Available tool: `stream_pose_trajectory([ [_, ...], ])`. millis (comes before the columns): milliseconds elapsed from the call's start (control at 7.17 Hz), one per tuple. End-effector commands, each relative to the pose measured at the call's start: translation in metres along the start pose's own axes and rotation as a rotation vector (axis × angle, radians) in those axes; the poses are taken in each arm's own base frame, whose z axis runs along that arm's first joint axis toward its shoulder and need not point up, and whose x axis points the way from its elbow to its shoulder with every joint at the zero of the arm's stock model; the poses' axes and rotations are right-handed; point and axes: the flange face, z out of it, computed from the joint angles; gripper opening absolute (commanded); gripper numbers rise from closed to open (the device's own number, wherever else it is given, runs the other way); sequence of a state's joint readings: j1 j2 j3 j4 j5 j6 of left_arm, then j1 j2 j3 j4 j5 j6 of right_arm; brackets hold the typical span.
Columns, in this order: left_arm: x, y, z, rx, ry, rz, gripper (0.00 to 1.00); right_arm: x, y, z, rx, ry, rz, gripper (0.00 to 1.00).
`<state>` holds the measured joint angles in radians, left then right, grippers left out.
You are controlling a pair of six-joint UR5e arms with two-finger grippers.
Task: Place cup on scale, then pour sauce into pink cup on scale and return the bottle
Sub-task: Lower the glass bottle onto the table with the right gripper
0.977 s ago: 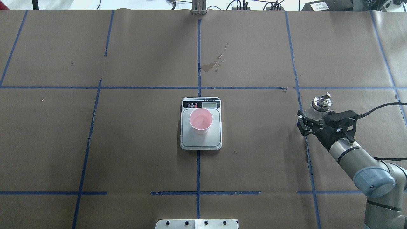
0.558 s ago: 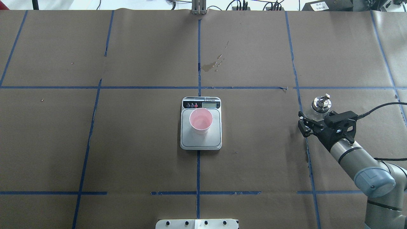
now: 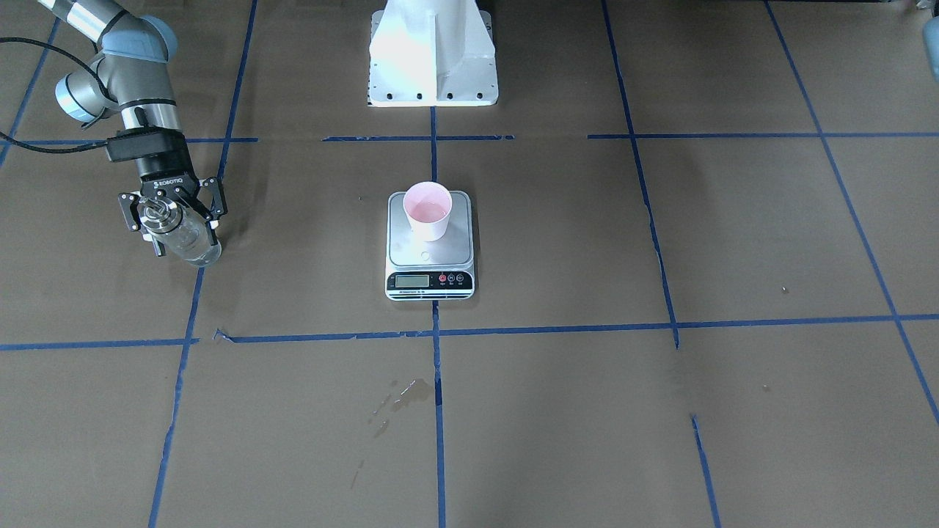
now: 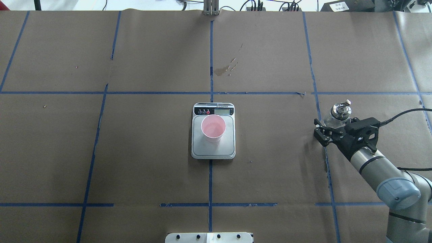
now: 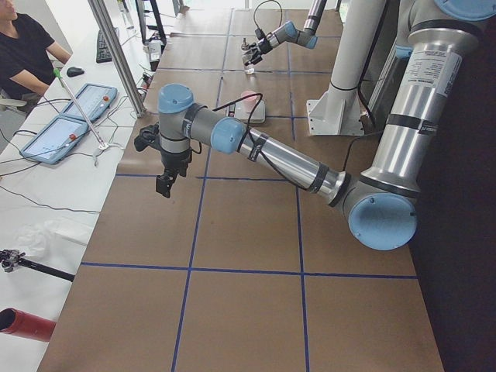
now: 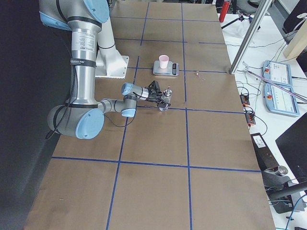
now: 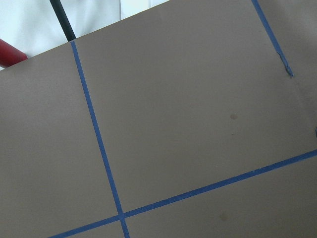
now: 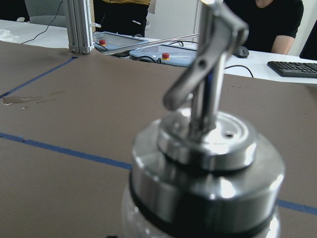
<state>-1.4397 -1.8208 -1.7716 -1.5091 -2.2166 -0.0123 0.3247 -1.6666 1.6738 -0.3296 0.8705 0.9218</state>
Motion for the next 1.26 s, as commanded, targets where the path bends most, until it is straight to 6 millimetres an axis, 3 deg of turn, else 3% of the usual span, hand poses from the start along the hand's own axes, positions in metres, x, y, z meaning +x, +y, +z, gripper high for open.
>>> stream_pose_trajectory([
  [0, 0.0, 0.0, 0.0, -0.001, 0.0, 0.0, 1.0, 0.0, -0.002, -0.002, 0.008, -0.011, 0.014, 1.0],
  [1116, -0.001, 0.001, 0.0, -0.002, 0.0, -0.002, 1.0, 0.002, 0.005, -0.012, -0.066, -0.055, 0.017, 1.0],
])
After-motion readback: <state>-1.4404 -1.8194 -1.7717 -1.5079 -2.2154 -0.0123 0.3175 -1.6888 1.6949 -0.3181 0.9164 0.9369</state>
